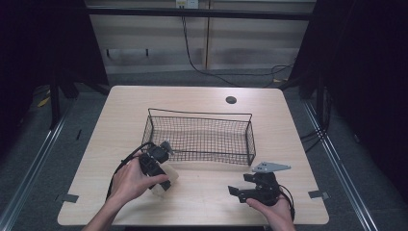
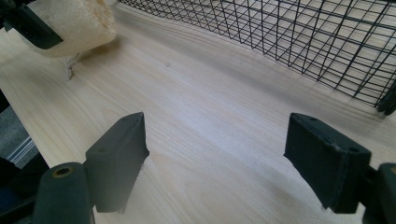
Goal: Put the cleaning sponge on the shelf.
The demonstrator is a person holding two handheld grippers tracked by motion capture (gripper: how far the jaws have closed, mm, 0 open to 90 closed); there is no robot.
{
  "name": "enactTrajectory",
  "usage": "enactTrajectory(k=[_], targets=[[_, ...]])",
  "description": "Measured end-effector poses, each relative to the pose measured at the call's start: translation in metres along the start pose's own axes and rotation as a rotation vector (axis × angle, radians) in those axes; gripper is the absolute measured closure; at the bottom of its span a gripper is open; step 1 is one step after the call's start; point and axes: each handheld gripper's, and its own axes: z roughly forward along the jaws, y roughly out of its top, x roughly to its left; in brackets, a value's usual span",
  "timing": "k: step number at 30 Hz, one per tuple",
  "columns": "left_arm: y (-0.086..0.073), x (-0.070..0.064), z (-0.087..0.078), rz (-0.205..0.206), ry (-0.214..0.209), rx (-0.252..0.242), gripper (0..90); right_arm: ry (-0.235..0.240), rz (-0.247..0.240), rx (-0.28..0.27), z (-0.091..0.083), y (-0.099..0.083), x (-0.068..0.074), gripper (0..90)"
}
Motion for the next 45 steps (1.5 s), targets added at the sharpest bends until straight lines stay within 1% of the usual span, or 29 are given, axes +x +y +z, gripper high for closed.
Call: enactTrajectory(k=[1,4,5,6,7,13,16,18,20,21,23,25,31,32,36,37,38,42,45], targets=[[0.000,0.000,-0.001,0.007,0.006,-0.002,26.8,-0.001,0.004,0.001,0.000,0.000,0.000,20.7],[-0.001,0.001,-0.005,0.002,0.002,-0.009,26.8,0.002,0.001,0.003,0.000,0.000,0.001,20.7],[-0.002,0.001,-0.006,-0.011,0.008,-0.011,26.8,0.001,0.001,0.003,0.000,0.000,0.001,20.7],[-0.003,0.003,-0.008,-0.003,0.011,-0.011,26.8,0.000,0.003,0.004,0.000,0.000,0.001,20.7],[-0.004,0.003,-0.009,-0.014,0.012,-0.019,26.8,0.001,0.004,0.003,0.000,0.000,0.000,20.7],[-0.009,0.007,-0.021,-0.034,-0.009,-0.053,26.8,0.000,0.007,0.003,0.000,0.000,0.000,20.7],[-0.011,0.006,-0.026,-0.023,-0.011,-0.062,26.8,0.002,0.009,0.004,0.000,-0.001,0.000,20.8],[-0.012,0.005,-0.029,-0.013,-0.001,-0.068,26.9,0.000,0.009,0.006,0.000,-0.001,0.001,20.7],[-0.013,0.005,-0.033,-0.006,-0.007,-0.071,26.9,0.000,0.013,0.006,0.001,-0.001,0.000,20.7],[-0.013,0.005,-0.033,-0.006,-0.007,-0.071,26.9,0.000,0.013,0.006,0.001,-0.001,0.000,20.7],[-0.015,0.006,-0.036,-0.021,-0.007,-0.077,26.9,0.000,0.013,0.007,0.001,-0.001,0.001,20.7],[-0.016,0.007,-0.038,-0.021,-0.016,-0.078,26.9,0.003,0.014,0.009,0.001,-0.001,0.001,20.7],[-0.017,0.008,-0.052,-0.018,-0.036,-0.106,26.9,0.003,0.011,0.007,0.001,-0.001,0.001,20.7],[-0.017,0.008,-0.053,-0.017,-0.034,-0.108,26.9,0.004,0.011,0.008,0.001,-0.001,0.001,20.7],[-0.017,0.010,-0.062,-0.008,-0.056,-0.121,26.9,0.004,0.013,0.009,0.001,-0.001,0.001,20.7],[-0.017,0.011,-0.063,-0.010,-0.067,-0.126,26.9,0.004,0.013,0.009,0.001,-0.001,0.001,20.7],[-0.017,0.011,-0.064,-0.009,-0.068,-0.127,26.9,0.004,0.013,0.009,0.001,-0.001,0.001,20.7],[-0.016,0.011,-0.065,0.016,-0.103,-0.131,26.9,0.006,0.013,0.010,0.001,-0.001,0.001,20.8],[-0.013,0.012,-0.068,0.003,-0.105,-0.140,26.9,0.005,0.012,0.013,0.001,-0.001,0.002,20.8]])
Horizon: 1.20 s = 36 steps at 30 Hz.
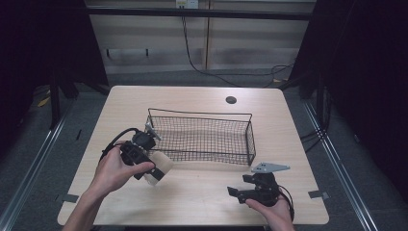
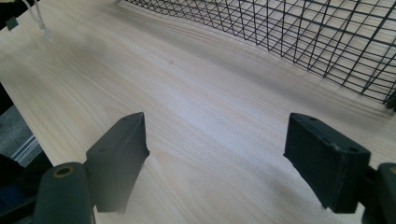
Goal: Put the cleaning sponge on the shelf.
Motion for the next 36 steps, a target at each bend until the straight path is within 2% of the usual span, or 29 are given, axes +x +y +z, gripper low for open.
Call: enactTrajectory(k=[15,17,20,24,31,36], targets=[[0.021,-0.005,-0.033,-0.007,-0.016,-0.071,26.9,0.008,-0.005,0.000,0.000,0.000,0.000,20.8],[0.023,-0.005,-0.037,-0.030,-0.028,-0.103,26.9,0.006,-0.005,0.002,0.000,0.000,0.001,20.8],[0.026,-0.003,-0.040,-0.038,-0.040,-0.110,26.9,0.008,-0.006,0.001,0.001,0.000,0.000,20.8],[0.032,0.002,-0.044,-0.081,-0.049,-0.137,26.9,0.007,-0.003,0.002,0.000,0.000,0.001,20.8],[0.044,0.010,-0.045,-0.155,-0.095,-0.169,26.9,0.009,0.000,0.001,0.001,0.000,0.000,20.8],[0.052,0.017,-0.045,-0.207,-0.091,-0.179,26.9,0.010,-0.001,0.002,0.000,0.000,0.000,20.8]])
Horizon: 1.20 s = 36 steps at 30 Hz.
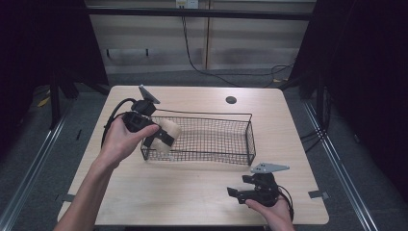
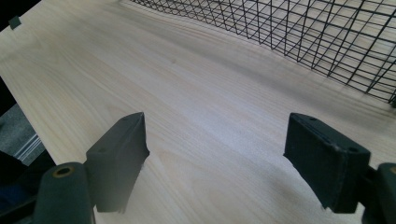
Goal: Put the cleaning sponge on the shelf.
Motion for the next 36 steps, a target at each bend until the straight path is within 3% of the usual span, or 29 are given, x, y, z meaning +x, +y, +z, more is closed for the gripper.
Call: enactTrajectory(k=[13,19,26,31,36], targets=[[0.018,0.007,0.001,-0.105,0.022,-0.018,26.9,0.001,0.002,0.000,0.000,0.000,0.000,20.8],[0.023,0.017,0.006,-0.147,0.061,-0.023,26.9,0.002,0.001,0.000,0.000,0.000,0.000,20.8],[0.024,0.020,0.011,-0.134,0.100,-0.007,26.9,0.005,0.004,0.002,0.000,0.000,0.000,21.0],[0.026,0.019,0.018,-0.153,0.149,-0.005,26.9,0.003,0.002,0.002,0.000,0.000,0.001,21.0],[0.027,0.020,0.024,-0.168,0.171,0.000,26.9,0.007,-0.001,0.003,0.000,0.000,0.000,21.1]])
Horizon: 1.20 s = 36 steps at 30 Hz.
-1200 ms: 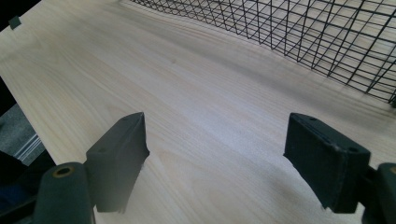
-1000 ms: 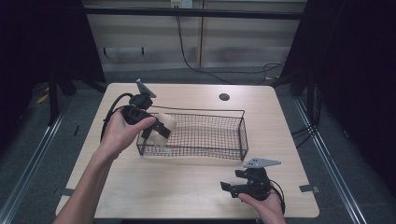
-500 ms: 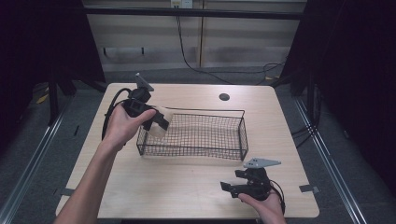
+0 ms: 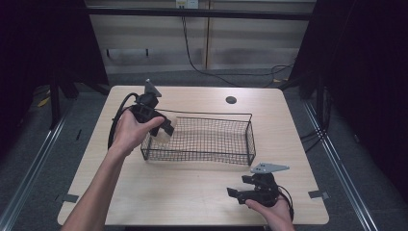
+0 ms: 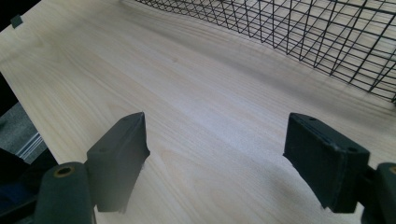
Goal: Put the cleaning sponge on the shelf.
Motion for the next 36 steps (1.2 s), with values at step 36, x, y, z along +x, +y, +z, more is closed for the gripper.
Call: enactTrajectory(k=[36], targets=[[0.000,0.022,0.037,-0.127,0.058,0.080,26.9,0.000,0.001,0.004,0.000,0.000,0.001,21.6]])
